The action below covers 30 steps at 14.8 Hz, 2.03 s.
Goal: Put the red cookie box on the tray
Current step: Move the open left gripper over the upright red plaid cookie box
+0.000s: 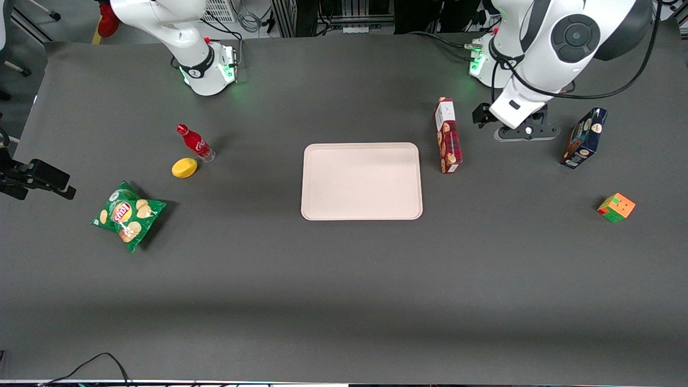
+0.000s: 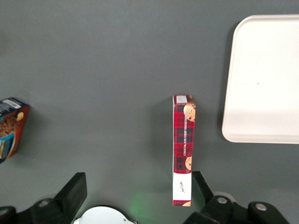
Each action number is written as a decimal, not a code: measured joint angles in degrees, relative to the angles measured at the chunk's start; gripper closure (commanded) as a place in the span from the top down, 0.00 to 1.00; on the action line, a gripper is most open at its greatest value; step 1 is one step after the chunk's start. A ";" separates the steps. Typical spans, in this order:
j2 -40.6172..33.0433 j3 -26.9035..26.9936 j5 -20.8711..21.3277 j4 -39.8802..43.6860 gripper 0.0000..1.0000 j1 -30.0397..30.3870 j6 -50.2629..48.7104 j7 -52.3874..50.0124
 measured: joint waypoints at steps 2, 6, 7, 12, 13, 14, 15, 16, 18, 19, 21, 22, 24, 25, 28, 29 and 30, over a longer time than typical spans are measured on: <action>-1.38 -0.55 -0.60 -2.74 1.00 0.01 0.80 0.00; -4.94 -3.93 -1.75 -8.53 1.00 -0.02 3.03 -0.12; -5.62 -4.07 -2.46 -9.80 1.00 -0.02 3.54 -0.13; -6.09 -7.16 -10.01 -14.91 1.00 0.00 9.27 -0.10; -6.08 -9.00 -11.16 -15.34 1.00 -0.01 10.38 -0.12; -6.07 -10.81 -12.25 -15.89 1.00 -0.02 11.96 -0.30; -6.02 -12.24 -13.27 -16.71 1.00 -0.02 14.25 -0.54; -5.89 -13.50 -13.88 -17.75 1.00 -0.02 16.99 -0.57; -5.19 -16.46 -14.26 -20.01 1.00 -0.01 22.21 -0.58; -4.70 -17.84 -14.42 -21.00 1.00 -0.01 24.24 -0.69; -3.83 -19.12 -14.47 -23.19 1.00 0.00 28.86 -0.84; -3.32 -19.21 -14.48 -24.25 1.00 0.01 31.05 -0.84; -1.78 -19.39 -14.48 -25.55 1.00 0.03 34.74 -0.83; -0.80 -19.73 -14.48 -25.97 1.00 0.07 36.98 -0.86; 3.10 -20.96 -14.55 -26.61 1.00 0.13 42.68 -2.68; 4.48 -21.71 -14.55 -26.63 1.00 0.14 43.99 -3.04; 5.61 -22.31 -14.55 -26.76 1.00 0.14 45.32 -3.34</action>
